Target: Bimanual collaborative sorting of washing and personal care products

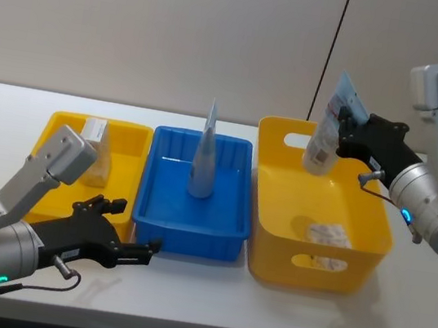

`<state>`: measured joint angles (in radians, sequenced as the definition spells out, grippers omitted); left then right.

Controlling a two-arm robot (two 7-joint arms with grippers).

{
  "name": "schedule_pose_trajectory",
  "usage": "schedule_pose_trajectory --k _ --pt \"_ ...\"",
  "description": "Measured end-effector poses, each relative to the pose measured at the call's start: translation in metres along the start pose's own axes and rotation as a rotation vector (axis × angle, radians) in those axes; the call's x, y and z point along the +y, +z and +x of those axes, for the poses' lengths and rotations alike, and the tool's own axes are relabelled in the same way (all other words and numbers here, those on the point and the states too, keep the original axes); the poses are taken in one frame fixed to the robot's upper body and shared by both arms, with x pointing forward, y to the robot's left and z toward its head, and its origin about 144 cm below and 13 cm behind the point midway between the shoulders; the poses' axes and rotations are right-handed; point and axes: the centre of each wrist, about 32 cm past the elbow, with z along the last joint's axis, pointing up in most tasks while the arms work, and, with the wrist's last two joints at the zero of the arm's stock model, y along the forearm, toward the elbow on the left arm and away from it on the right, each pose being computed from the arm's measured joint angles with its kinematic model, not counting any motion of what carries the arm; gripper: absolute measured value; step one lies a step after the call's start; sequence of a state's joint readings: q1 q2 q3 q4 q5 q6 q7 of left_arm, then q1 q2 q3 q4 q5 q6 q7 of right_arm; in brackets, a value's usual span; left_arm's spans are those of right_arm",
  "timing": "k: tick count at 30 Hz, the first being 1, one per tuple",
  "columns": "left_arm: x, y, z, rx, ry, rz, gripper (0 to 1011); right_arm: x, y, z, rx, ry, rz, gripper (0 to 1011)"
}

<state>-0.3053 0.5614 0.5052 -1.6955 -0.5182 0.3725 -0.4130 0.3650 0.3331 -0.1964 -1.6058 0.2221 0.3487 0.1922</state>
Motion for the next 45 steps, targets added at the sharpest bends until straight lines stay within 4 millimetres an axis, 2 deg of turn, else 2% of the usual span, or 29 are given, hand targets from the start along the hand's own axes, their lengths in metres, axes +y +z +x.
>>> schedule_pose_trajectory --k 8,11,12,15,20,21,28,29,37,45 --pt "0.0 0.0 0.0 0.0 0.0 0.0 1001 0.0047 -0.0038 0.0041 0.005 -0.002 -0.01 90" --pt "0.0 0.0 0.0 0.0 0.0 0.0 1001 0.0058 -0.0043 0.0051 0.006 -0.002 -0.01 180" --pt "0.0 0.0 0.0 0.0 0.0 0.0 1001 0.0063 -0.0046 0.0054 0.007 -0.002 -0.011 246" --pt "0.0 0.0 0.0 0.0 0.0 0.0 1002 0.0068 -0.0051 0.0059 0.007 -0.002 -0.012 304" --pt "0.0 0.0 0.0 0.0 0.0 0.0 1001 0.0077 -0.006 0.0067 0.008 -0.002 -0.014 501" --pt "0.0 0.0 0.0 0.0 0.0 0.0 1001 0.0078 -0.0061 0.0068 0.009 -0.002 -0.015 501" --pt "0.0 0.0 0.0 0.0 0.0 0.0 1001 0.0084 -0.0064 0.0071 0.009 -0.001 -0.015 722" --pt "0.0 0.0 0.0 0.0 0.0 0.0 1001 0.0084 -0.0064 0.0071 0.009 0.002 -0.015 778" --pt "0.0 0.0 0.0 0.0 0.0 0.0 1001 0.0068 -0.0058 0.0067 0.013 0.05 -0.009 989" --pt "0.0 0.0 0.0 0.0 0.0 0.0 1001 0.0008 -0.0061 0.007 0.022 0.136 -0.005 1003"
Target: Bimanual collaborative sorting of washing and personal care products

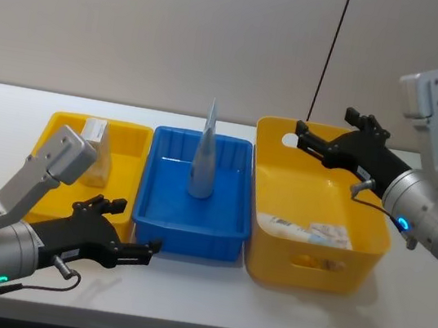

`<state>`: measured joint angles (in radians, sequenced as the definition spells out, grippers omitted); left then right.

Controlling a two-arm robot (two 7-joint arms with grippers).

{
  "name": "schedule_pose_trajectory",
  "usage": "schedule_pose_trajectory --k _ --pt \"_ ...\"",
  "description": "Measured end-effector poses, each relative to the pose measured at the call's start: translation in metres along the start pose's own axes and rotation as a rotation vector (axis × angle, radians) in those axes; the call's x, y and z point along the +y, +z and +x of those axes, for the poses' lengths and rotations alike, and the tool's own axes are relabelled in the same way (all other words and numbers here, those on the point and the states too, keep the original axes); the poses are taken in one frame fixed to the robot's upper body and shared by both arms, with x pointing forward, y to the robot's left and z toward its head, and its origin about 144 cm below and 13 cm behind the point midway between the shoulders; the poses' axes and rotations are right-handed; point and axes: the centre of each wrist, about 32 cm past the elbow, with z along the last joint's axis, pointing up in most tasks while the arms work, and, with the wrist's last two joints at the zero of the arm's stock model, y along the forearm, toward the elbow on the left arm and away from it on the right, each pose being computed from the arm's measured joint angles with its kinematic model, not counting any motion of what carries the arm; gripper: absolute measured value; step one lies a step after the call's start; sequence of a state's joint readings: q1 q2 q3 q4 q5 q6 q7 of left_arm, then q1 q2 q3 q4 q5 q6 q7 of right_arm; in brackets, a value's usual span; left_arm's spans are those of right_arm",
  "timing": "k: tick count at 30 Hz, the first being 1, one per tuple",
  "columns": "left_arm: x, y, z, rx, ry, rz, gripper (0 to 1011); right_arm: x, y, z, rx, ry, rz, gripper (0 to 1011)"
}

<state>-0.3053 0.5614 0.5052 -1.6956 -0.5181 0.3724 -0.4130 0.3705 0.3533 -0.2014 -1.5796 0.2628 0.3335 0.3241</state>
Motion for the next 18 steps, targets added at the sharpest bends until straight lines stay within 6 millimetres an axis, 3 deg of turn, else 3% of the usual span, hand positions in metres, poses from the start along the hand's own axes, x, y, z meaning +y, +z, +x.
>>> schedule_pose_trajectory --k 18 --pt "0.0 0.0 0.0 0.0 0.0 0.0 1001 -0.025 -0.001 -0.005 0.01 0.233 -0.003 1003"
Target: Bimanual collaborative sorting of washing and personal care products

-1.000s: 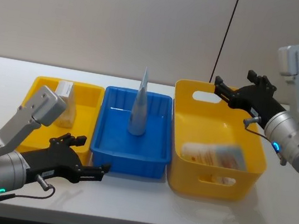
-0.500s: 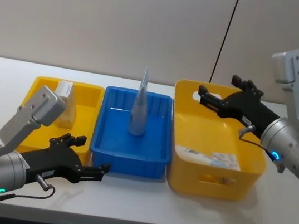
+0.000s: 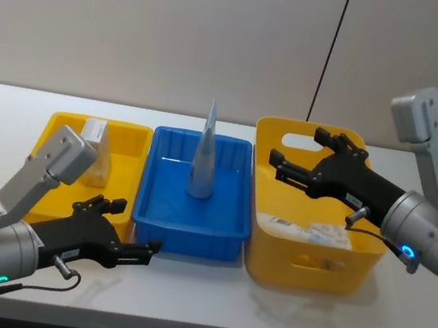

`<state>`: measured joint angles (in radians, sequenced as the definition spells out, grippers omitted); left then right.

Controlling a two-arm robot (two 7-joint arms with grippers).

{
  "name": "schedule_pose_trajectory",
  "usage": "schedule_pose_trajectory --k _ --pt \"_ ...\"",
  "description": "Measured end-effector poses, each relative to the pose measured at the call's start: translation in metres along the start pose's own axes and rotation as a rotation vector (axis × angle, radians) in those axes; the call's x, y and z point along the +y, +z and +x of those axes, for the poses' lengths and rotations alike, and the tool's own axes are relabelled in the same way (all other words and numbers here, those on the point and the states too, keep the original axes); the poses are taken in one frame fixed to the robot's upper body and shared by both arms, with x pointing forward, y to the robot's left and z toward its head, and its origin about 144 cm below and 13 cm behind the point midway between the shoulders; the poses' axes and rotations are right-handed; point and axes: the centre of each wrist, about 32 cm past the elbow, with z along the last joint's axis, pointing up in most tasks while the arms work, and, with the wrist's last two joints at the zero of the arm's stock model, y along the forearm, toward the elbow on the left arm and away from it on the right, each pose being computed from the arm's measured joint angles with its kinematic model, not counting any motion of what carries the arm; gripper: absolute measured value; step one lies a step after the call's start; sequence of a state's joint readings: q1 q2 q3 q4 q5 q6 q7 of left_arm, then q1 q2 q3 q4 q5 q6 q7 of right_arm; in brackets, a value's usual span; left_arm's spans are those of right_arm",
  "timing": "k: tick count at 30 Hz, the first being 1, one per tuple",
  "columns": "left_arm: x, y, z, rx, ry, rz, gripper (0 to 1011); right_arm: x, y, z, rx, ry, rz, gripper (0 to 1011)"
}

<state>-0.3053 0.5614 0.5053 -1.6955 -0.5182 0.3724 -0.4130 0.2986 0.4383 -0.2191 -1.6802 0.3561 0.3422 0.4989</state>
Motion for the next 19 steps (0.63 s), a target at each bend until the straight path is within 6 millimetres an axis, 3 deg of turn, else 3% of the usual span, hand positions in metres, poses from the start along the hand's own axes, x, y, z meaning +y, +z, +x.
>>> schedule_pose_trajectory --k 19 --pt "0.0 0.0 0.0 0.0 0.0 0.0 1001 -0.0068 -0.0002 -0.0044 0.004 0.067 -0.005 1003"
